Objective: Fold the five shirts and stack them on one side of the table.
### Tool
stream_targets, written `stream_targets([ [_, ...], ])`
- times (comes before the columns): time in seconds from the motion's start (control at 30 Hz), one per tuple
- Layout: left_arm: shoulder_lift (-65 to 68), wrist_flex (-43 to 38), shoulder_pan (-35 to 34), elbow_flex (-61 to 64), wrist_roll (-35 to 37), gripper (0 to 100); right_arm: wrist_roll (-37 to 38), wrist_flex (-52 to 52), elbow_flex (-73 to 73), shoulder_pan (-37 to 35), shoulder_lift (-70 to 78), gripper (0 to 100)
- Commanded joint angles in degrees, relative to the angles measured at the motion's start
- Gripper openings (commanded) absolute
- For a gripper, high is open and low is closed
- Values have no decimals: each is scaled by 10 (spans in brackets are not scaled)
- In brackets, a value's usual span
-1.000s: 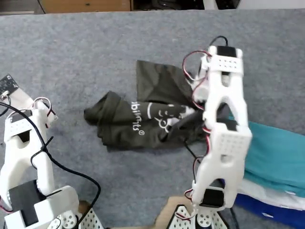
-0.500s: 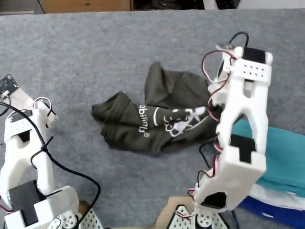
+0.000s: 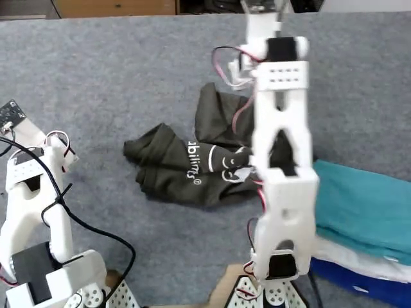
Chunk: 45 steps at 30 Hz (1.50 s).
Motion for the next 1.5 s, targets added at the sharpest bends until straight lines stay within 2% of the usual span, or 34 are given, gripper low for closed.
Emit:
stream_targets([
  [0.0, 0, 4, 5, -27, 0, 19, -4, -40, -131, -51, 123, 221],
  [0.17, 0, 4, 5, -27, -1, 19, -7, -93, -230, -76, 279, 221],
  [0.33, 0, 4, 5, -27, -1, 19, -4, -114, -277, -73, 367, 221],
  [0.53, 0, 4, 5, -27, -1, 19, -6, -123, -283, -64, 378, 193],
  [0.67, 0, 4, 5, -27, -1, 19, -7, -145, -284, -64, 378, 4],
  [0.73, 0, 4, 5, -27, -1, 19, -13, -160, -284, -64, 378, 31],
  [0.93, 0, 13, 5, -34, 0, 19, -98, -231, -305, -41, 383, 37],
  [1.1, 0, 99, 44, -98, 0, 19, -125, -277, -301, -15, 383, 39],
  [1.2, -3, 236, 91, -178, -4, 21, -123, -278, -305, -7, 382, 40],
  [1.3, 3, 375, 168, -253, -13, 21, -124, -279, -305, 4, 380, 41],
  [1.4, 5, 435, 240, -299, -18, 22, -124, -292, -305, 11, 382, 41],
  [1.47, 8, 451, 292, -307, -54, 24, -124, -296, -305, 17, 382, 41],
])
